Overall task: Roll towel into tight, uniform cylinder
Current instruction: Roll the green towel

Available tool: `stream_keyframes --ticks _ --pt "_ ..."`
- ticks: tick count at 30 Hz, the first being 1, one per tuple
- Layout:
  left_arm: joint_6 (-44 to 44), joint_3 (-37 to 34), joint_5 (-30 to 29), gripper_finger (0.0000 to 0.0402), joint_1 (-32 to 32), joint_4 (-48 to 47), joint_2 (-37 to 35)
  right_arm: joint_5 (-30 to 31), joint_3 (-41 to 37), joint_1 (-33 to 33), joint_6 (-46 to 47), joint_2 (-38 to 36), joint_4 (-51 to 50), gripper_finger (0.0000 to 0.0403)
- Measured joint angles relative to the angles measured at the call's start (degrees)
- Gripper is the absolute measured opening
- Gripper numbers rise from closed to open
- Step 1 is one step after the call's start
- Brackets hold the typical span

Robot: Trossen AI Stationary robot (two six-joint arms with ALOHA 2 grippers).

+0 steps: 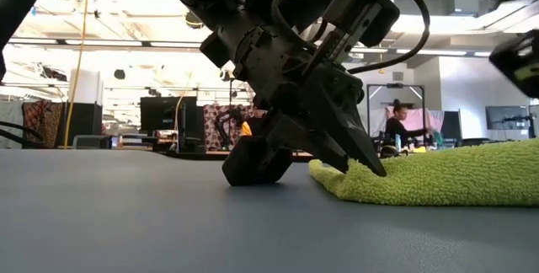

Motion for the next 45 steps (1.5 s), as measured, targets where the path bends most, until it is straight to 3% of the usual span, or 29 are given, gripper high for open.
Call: stream_keyframes --ticks 10,21,45 --pt "0.0 -0.02 0.76 0.0 0.02 -0.02 0.0 0.34 0.0 -0.44 2.57 4.77 0.61 0.0216" --pt "-0.19 -0.02 0.83 0.0 0.02 -0.02 0.0 3.78 0.04 -0.52 2.42 4.67 0.02 0.0216" --pt "0.61 -0.02 0.66 0.0003 -0.03 0.01 0.0 4.26 -0.4 -3.73 5.65 4.56 -8.57 0.0211"
